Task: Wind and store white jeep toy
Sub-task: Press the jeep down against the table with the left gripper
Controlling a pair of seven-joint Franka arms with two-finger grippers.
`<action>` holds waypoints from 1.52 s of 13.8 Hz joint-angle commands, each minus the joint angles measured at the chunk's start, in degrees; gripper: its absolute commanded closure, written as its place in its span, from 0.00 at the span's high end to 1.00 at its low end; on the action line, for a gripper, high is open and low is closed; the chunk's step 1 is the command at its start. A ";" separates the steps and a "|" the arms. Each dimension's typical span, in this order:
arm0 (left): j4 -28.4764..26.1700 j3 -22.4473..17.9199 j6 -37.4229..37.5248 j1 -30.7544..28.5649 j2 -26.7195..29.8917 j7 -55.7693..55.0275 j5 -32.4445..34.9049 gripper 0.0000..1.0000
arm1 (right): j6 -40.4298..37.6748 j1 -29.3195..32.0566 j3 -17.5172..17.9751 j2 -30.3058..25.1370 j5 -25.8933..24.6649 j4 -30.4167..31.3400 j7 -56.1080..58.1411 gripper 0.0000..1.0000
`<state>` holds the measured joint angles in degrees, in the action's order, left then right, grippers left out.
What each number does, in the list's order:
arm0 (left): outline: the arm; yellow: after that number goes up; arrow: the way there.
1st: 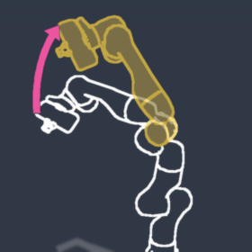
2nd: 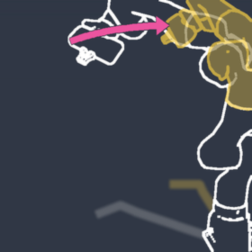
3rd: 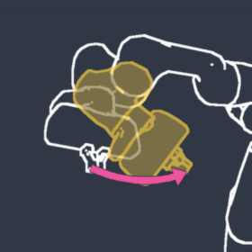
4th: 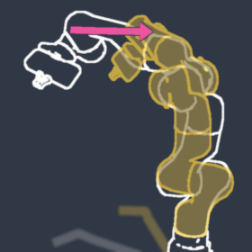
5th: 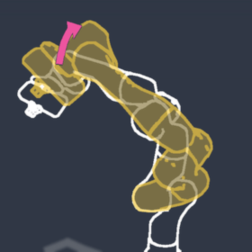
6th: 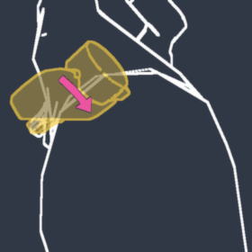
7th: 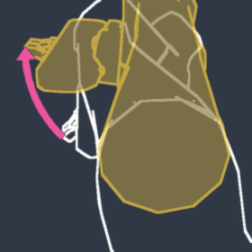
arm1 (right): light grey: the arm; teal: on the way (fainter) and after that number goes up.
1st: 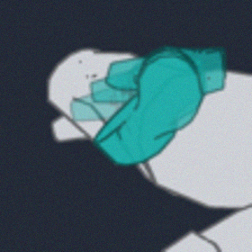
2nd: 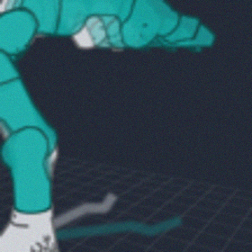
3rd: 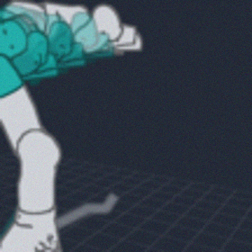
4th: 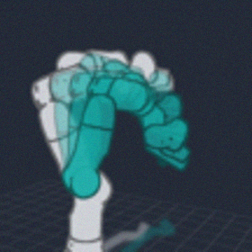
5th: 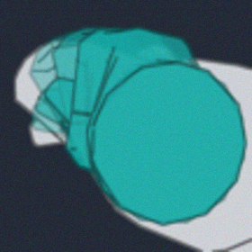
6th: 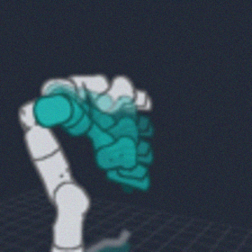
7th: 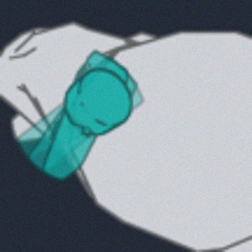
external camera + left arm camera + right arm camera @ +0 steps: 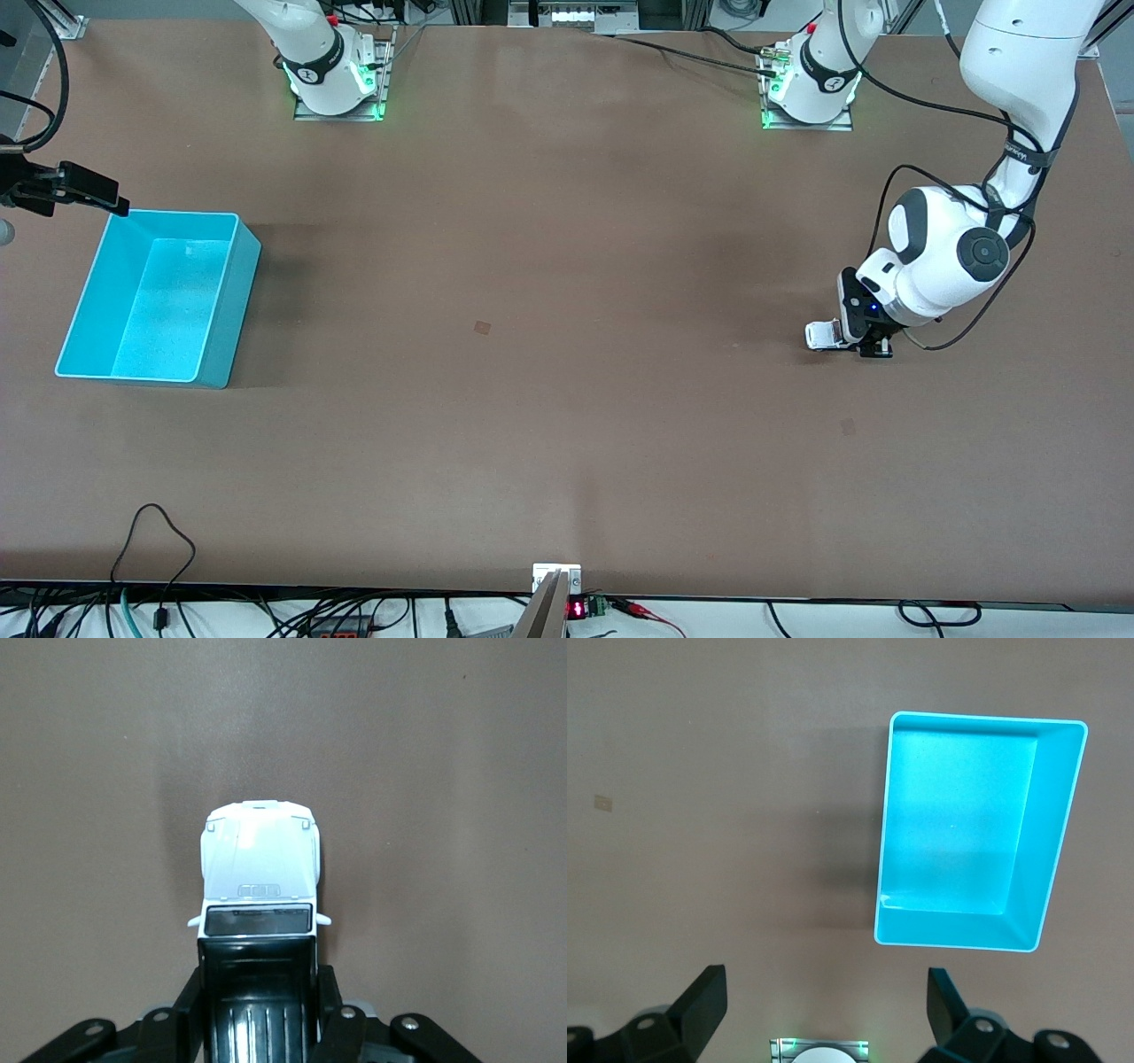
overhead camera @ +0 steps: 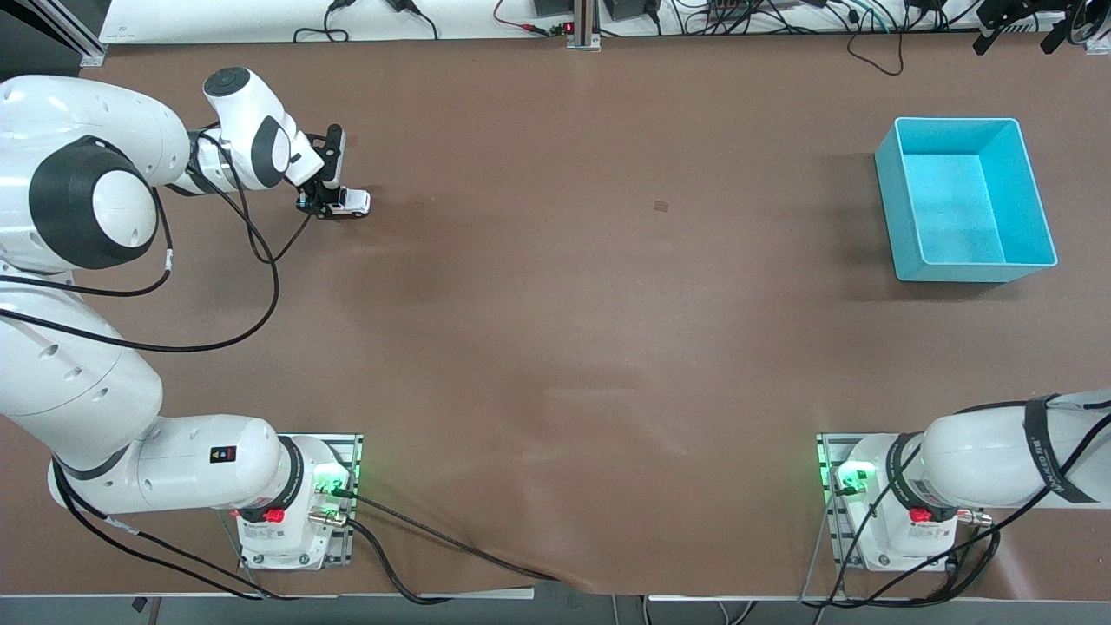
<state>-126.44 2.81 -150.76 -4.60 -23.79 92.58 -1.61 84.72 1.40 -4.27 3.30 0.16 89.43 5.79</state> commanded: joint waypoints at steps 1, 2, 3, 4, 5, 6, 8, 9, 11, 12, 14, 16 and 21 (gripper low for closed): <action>-0.39 0.09 1.35 -0.24 0.67 -0.12 -0.76 0.25 | 0.18 0.01 0.14 -1.10 -0.07 1.01 -0.69 1.00; -0.39 0.09 1.35 -0.32 0.59 -0.12 -0.85 0.24 | 0.18 0.01 0.14 -1.02 -0.07 1.01 -0.69 1.00; -0.47 0.09 1.35 -0.41 0.50 -0.12 -0.85 0.24 | 0.18 0.01 0.14 -1.10 -0.07 1.01 -0.69 1.00; -0.47 0.09 1.35 -0.41 0.41 -0.03 -0.85 0.23 | 0.10 0.01 0.23 -1.02 -0.07 1.10 -0.69 1.00; -0.47 0.09 1.35 -0.41 0.24 -0.03 -0.76 0.23 | 0.18 0.01 0.23 -1.02 -0.07 1.10 -0.69 1.00; -0.47 0.09 1.35 -0.50 0.23 0.14 -0.76 0.21 | 0.10 0.01 0.14 -1.02 -0.07 1.01 -0.69 1.00; -0.30 0.09 1.35 -0.50 0.32 0.32 -0.76 0.20 | 0.10 0.01 0.14 -1.02 -0.07 1.01 -0.69 1.00; -0.30 0.09 1.35 -0.85 0.32 0.49 -0.67 0.19 | 0.10 0.01 0.23 -1.02 -0.07 1.01 -0.69 1.00; -0.21 0.00 1.44 -1.03 0.32 0.58 -0.15 0.17 | 0.10 0.01 0.23 -1.02 -0.07 1.01 -0.69 1.00; -0.21 0.00 1.35 -1.12 0.24 0.58 -0.06 0.16 | 0.10 0.01 0.14 -1.02 -0.07 1.01 -0.69 1.00; -0.12 0.00 1.35 -1.64 0.15 0.85 0.03 0.15 | 0.10 0.01 0.14 -1.02 -0.07 1.01 -0.69 1.00; -0.03 0.00 1.35 -2.34 -0.12 0.85 0.03 0.14 | 0.10 0.01 0.23 -1.02 -0.07 1.10 -0.69 1.00; 0.93 0.00 1.35 -4.36 -0.73 3.31 0.03 0.11 | 0.10 0.01 0.14 -1.10 -0.07 1.10 -0.69 1.00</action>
<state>-126.39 2.68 -150.54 -7.80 -23.79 93.79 -1.61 84.72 1.40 -4.27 3.30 0.16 89.44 5.79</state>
